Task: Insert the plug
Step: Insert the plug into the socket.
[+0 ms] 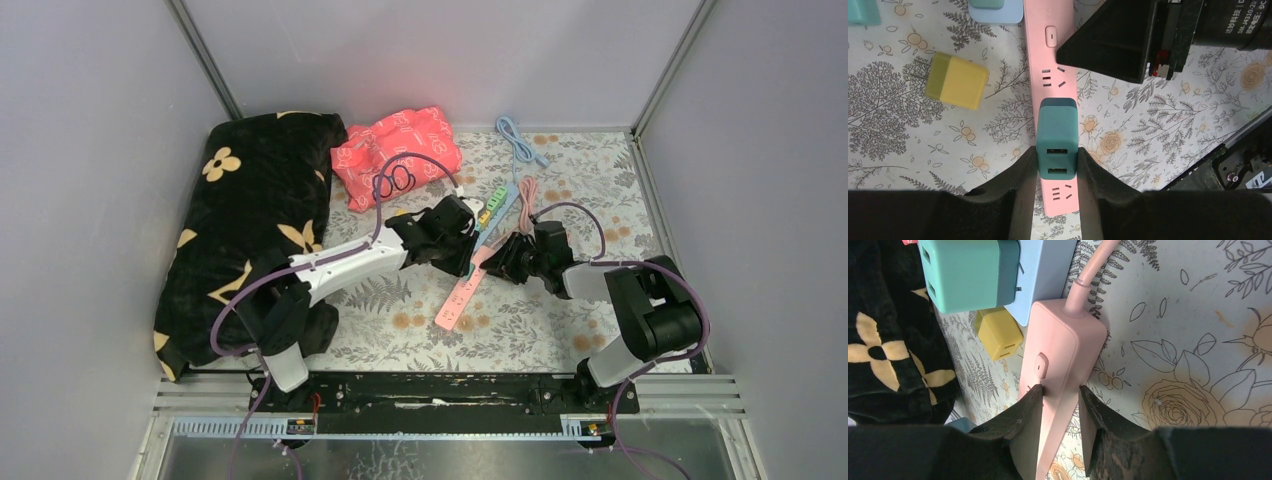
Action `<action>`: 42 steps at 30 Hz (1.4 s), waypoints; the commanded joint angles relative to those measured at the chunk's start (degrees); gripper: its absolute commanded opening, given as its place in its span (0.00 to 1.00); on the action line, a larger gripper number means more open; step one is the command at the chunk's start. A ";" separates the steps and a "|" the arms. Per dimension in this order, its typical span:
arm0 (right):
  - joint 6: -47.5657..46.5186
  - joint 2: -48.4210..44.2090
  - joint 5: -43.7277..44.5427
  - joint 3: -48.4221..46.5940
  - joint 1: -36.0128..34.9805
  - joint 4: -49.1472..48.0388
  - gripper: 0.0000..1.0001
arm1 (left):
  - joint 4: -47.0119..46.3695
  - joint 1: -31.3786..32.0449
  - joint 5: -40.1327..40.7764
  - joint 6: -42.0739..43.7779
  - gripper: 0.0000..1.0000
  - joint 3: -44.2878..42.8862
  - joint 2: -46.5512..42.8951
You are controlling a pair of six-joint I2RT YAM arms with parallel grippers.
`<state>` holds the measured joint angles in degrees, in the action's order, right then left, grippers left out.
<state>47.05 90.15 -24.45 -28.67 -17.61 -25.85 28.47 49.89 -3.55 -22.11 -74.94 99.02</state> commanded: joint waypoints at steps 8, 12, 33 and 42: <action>-0.53 2.03 3.61 0.80 -2.70 3.89 0.36 | 7.15 0.30 1.93 3.67 0.00 -8.87 6.45; -1.06 2.37 3.89 1.05 -2.84 4.01 0.35 | 8.85 0.30 2.06 4.37 0.00 -11.69 8.54; -2.16 1.86 4.14 0.80 -2.84 4.66 0.35 | 15.03 -0.67 3.69 5.59 0.00 -20.12 15.47; -2.16 2.07 4.06 0.70 -2.89 4.71 0.35 | 16.39 -0.67 4.43 5.15 0.00 -21.45 17.04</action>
<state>47.35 90.15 -23.14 -28.64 -18.09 -25.76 42.37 49.45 -0.45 -17.78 -94.17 114.65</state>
